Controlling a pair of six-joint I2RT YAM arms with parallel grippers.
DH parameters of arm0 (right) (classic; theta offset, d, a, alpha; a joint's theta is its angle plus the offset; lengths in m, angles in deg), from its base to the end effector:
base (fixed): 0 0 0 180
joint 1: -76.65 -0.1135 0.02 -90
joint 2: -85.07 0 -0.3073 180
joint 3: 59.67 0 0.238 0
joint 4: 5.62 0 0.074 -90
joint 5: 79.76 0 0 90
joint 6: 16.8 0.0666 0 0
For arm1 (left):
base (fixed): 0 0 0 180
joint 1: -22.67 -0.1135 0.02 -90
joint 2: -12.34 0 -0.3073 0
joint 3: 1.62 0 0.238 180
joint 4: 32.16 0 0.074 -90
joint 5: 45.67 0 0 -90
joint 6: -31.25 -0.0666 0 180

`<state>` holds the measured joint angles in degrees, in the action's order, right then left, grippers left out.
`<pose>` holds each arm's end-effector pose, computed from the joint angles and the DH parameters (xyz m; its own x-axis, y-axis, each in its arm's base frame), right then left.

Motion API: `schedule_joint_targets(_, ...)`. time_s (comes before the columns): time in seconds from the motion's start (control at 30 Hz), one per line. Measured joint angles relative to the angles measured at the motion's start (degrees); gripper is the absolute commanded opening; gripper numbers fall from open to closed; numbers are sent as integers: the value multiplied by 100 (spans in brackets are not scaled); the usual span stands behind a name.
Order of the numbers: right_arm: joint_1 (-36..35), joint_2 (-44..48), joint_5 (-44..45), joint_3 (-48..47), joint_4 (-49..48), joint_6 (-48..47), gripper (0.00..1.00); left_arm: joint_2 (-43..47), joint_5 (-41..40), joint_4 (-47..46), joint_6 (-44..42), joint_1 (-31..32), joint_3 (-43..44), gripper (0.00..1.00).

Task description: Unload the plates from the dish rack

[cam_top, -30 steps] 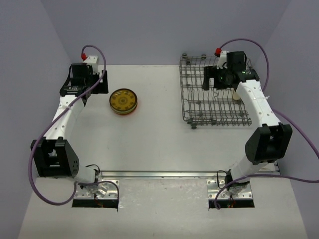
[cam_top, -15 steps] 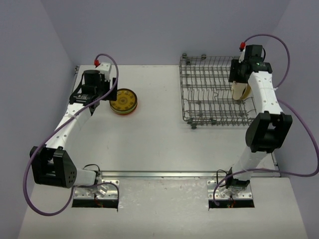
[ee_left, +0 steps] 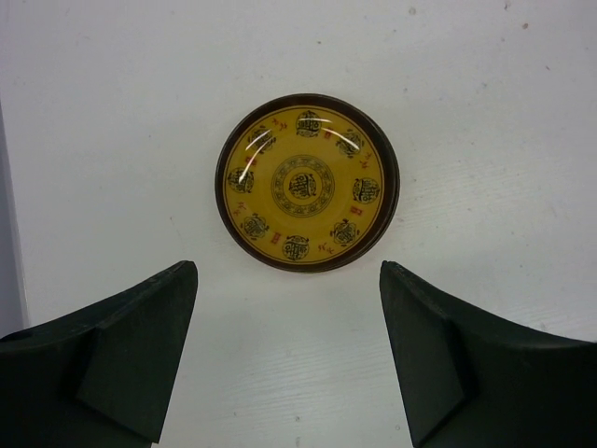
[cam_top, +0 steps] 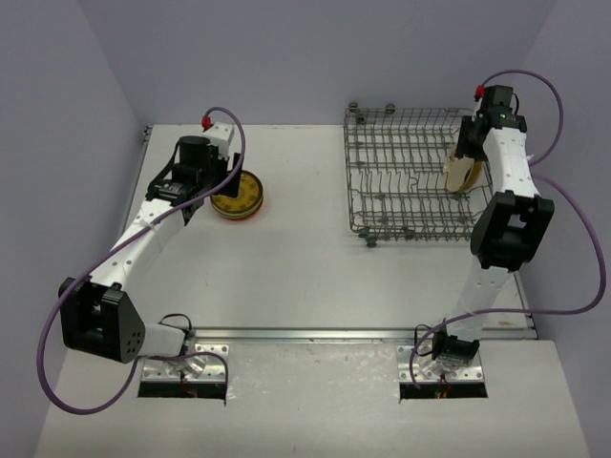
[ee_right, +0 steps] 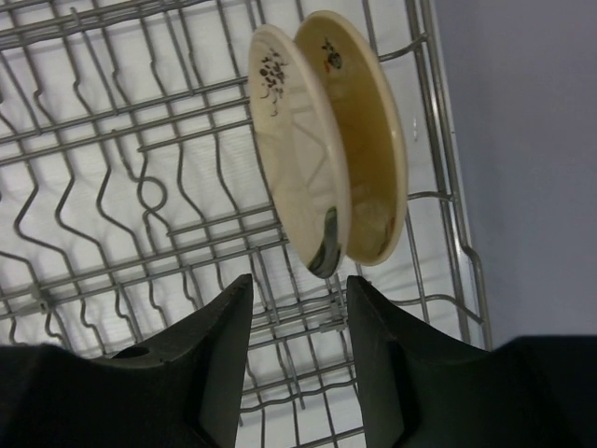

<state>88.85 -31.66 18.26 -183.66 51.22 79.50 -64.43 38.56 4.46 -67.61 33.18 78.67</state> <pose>0.4721 -0.1116 0.3115 -0.7070 0.2640 -0.6561 0.3775 0.9254 -0.0344 0.3008 -0.0490 0.3507 -0.5153 0.2515 -0.8193 0.1802 0.9664 0.1833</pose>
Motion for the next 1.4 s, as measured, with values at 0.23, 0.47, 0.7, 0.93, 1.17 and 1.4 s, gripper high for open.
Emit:
schedule_joint_targets(0.23, 117, -276, 198, -373, 26, -55, 43, 0, -1, -2, 0, 73, 0, 77)
schedule_joint_targets(0.47, 131, -713, 230, -769, -7, -97, 42, -1, 1, -4, 0, 73, 0, 77)
schedule_joint_targets(0.7, 141, -1083, 237, -1011, 28, -165, 30, -20, 1, -4, 0, 75, 3, 77)
schedule_joint_targets(0.93, 157, -1182, 250, -1125, 12, -224, 8, -26, 0, -2, 0, 80, 4, 77)
schedule_joint_targets(1.17, 161, -1127, 251, -1066, 24, -408, 0, -37, 1, 0, 4, 80, 13, 77)
schedule_joint_targets(1.4, 157, -554, 236, -943, 64, -601, 0, -67, 0, 1, 7, 80, 76, 78)
